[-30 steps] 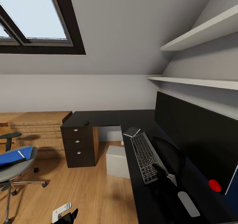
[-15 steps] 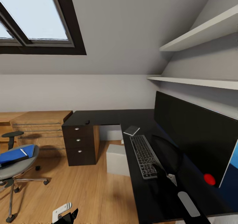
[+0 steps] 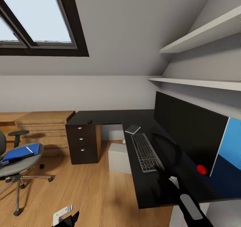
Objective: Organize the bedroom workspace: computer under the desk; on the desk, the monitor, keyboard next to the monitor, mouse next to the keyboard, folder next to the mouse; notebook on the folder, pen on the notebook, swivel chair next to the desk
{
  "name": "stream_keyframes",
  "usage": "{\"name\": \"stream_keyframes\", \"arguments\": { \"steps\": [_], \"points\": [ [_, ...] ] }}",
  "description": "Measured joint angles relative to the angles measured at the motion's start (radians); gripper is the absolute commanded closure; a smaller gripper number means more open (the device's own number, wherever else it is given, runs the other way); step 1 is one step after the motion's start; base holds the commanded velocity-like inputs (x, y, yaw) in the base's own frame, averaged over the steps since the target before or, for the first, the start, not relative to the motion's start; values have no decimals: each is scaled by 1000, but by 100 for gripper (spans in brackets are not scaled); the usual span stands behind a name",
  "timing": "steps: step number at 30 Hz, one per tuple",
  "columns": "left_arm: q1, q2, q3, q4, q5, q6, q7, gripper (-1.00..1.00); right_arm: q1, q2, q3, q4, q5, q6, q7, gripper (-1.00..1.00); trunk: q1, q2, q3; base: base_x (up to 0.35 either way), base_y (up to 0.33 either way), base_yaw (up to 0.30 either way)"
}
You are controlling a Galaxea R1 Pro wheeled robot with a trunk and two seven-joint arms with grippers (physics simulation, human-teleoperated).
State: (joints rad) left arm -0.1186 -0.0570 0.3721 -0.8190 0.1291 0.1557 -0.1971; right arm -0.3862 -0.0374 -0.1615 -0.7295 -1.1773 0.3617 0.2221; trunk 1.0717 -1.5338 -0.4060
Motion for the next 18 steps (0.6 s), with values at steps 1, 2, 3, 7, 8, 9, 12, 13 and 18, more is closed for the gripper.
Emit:
{"name": "stream_keyframes", "arguments": {
  "steps": [1, 2, 3, 7, 8, 9, 12, 13, 18],
  "points": [
    [0, 0, 0, 0, 0, 0, 0, -100, 0, 0, 0, 0, 0, 0, 0, -100, 0, 0, 0, -198, 0, 0],
    [0, 0, 0, 0, 0, 0, 0, -100, 0, 0, 0, 0, 0, 0, 0, -100, 0, 0, 0, -198, 0, 0],
    [0, 0, 0, 0, 0, 0, 0, -100, 0, 0, 0, 0, 1, 0, 0, -100, 0, 0, 0, -198, 0, 0],
    [0, 0, 0, 0, 0, 0, 0, -100, 0, 0, 1, 0, 1, 1, 0, -100, 0, 0, 0, -198, 0, 0],
    [0, 0, 0, 0, 0, 0, 0, -100, 0, 0, 1, 0, 1, 1, 1, -100, 0, 0, 0, -198, 0, 0],
    [0, 0, 0, 0, 0, 0, 0, -100, 0, 0, 1, 0, 1, 1, 1, -100, 0, 0, 0, -198, 0, 0],
    [0, 0, 0, 0, 0, 0, 0, -100, 0, 0, 1, 0, 1, 1, 1, -100, 0, 0, 0, -198, 0, 0],
    [0, 0, 0, 0, 0, 0, 0, -100, 0, 0, 2, 0, 2, 1, 1, -100, 0, 0, 0, -198, 0, 0],
    [0, 0, -1, 0, 0, -1, 0, -100, 0, 1, 6, 0, 5, -3, 2, -100, 0, 0, 0, -198, 0, 0]
  ]
}}
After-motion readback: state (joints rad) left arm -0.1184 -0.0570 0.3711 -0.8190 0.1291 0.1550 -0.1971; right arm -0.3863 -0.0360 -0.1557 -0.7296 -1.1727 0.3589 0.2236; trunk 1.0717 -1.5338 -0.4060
